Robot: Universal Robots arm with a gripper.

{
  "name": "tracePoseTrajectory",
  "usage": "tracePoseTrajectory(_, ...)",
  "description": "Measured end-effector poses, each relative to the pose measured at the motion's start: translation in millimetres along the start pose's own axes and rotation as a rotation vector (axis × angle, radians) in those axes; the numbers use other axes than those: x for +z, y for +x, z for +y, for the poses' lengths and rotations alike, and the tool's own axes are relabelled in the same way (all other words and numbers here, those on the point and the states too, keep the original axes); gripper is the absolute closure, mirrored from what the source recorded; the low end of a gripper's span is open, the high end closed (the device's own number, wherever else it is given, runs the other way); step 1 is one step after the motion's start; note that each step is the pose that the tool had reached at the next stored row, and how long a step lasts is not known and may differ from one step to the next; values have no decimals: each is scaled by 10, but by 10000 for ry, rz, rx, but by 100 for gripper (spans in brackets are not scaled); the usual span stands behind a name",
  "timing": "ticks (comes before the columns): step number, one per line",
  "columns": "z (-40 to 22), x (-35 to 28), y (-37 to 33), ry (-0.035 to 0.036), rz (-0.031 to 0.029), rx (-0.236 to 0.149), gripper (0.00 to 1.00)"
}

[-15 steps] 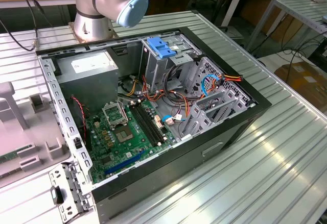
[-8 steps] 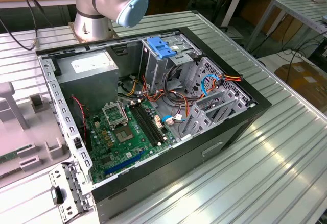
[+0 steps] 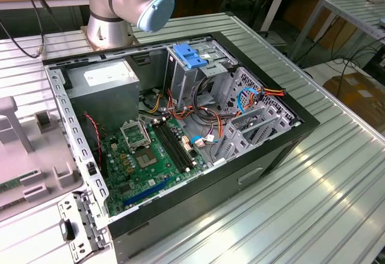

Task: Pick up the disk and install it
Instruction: 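Pick up the disk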

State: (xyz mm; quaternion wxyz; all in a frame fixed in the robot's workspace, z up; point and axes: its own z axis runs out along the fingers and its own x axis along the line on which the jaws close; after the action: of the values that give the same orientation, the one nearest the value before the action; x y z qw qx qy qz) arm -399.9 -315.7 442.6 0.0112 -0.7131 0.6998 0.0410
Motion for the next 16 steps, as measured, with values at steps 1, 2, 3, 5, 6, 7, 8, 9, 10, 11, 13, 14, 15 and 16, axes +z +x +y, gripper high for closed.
tracePoseTrajectory(1,0,-7,-1,0,0,0,64)
tracePoseTrajectory(2,1,-20,-4,0,0,0,64)
tracePoseTrajectory(3,1,-29,-5,0,0,0,64)
tracePoseTrajectory(5,2,-48,-8,0,0,0,64)
tracePoseTrajectory(6,2,-57,-9,0,0,0,64)
tracePoseTrajectory(7,3,-68,-10,0,0,0,64)
tracePoseTrajectory(8,3,-80,-12,0,0,0,64)
tracePoseTrajectory(9,4,-99,-14,-1,0,0,64)
tracePoseTrajectory(10,5,-116,-17,0,0,0,64)
tracePoseTrajectory(11,5,-133,-20,-1,0,0,64)
tracePoseTrajectory(13,6,-157,-25,-1,0,0,64)
tracePoseTrajectory(14,7,-171,-27,1,-1,0,64)
tracePoseTrajectory(15,7,-180,-29,0,0,0,64)
tracePoseTrajectory(16,7,-188,-32,-1,0,0,64)
